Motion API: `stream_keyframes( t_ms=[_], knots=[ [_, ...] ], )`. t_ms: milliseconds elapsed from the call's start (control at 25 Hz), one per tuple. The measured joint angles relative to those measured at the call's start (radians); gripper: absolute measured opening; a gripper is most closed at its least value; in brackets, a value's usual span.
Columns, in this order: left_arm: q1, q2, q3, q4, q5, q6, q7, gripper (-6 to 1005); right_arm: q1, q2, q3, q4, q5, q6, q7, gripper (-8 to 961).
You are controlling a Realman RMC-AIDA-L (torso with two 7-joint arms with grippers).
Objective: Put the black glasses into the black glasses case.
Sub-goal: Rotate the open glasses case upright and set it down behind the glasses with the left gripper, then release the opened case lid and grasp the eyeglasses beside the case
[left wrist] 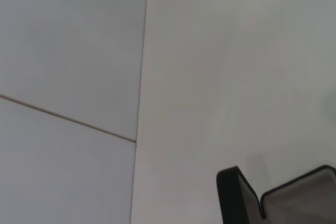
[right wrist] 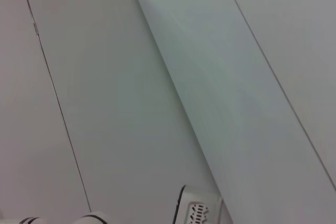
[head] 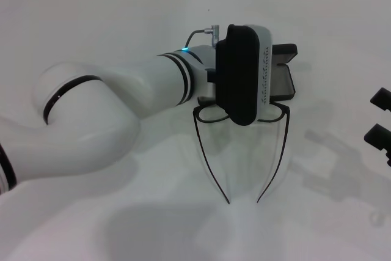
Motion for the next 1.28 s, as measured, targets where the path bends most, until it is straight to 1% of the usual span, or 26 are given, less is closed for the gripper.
stream_keyframes(
  t_ms=[320,520,640,680,760,800,880,920,1000,1040,1120,1200,1280],
  knots=[
    [0.054,0.001,-0.047,0.136,-0.017,0.093,0.041,248,0.000,0.000,0.000,0.000,0.000,-0.004,0.000,844],
    [0.116,0.002,-0.103,0.280,-0.102,0.161,0.087,249,0.003,-0.002,0.000,-0.001,0.000,-0.005,0.002,842],
    [0.155,0.004,-0.150,0.385,-0.194,0.222,0.116,249,0.011,-0.012,-0.001,-0.016,-0.001,-0.005,0.021,842],
    [0.168,0.004,-0.174,0.421,-0.235,0.246,0.129,249,0.014,-0.018,-0.003,-0.031,-0.002,-0.004,0.041,841],
    [0.194,0.005,-0.243,0.499,-0.362,0.314,0.161,249,0.019,-0.029,-0.006,-0.079,-0.014,0.003,0.094,841],
    [0.203,0.005,-0.281,0.528,-0.429,0.351,0.177,249,0.020,-0.035,-0.006,-0.131,-0.035,0.015,0.145,840],
    [0.213,0.006,-0.400,0.577,-0.620,0.482,0.221,249,0.021,-0.041,-0.002,-0.257,-0.101,0.054,0.257,837],
    [0.215,0.006,-0.453,0.589,-0.701,0.543,0.240,248,0.020,-0.040,-0.002,-0.313,-0.139,0.079,0.310,833],
    [0.213,0.006,-0.574,0.591,-0.882,0.712,0.295,248,0.020,-0.032,-0.003,-0.480,-0.254,0.154,0.446,827],
    [0.214,0.006,-0.623,0.585,-0.944,0.782,0.320,247,0.021,-0.024,-0.003,-0.571,-0.331,0.197,0.523,824],
    [0.214,0.006,-0.719,0.566,-1.059,0.928,0.366,237,0.037,-0.011,-0.007,-0.700,-0.452,0.259,0.646,817],
    [0.219,0.005,-0.808,0.537,-1.158,1.067,0.395,217,0.080,-0.001,-0.009,-0.803,-0.564,0.287,0.751,811],
    [0.228,0.005,-0.898,0.496,-1.242,1.205,0.409,197,0.129,0.002,-0.011,-0.847,-0.637,0.288,0.825,804]
  ],
)
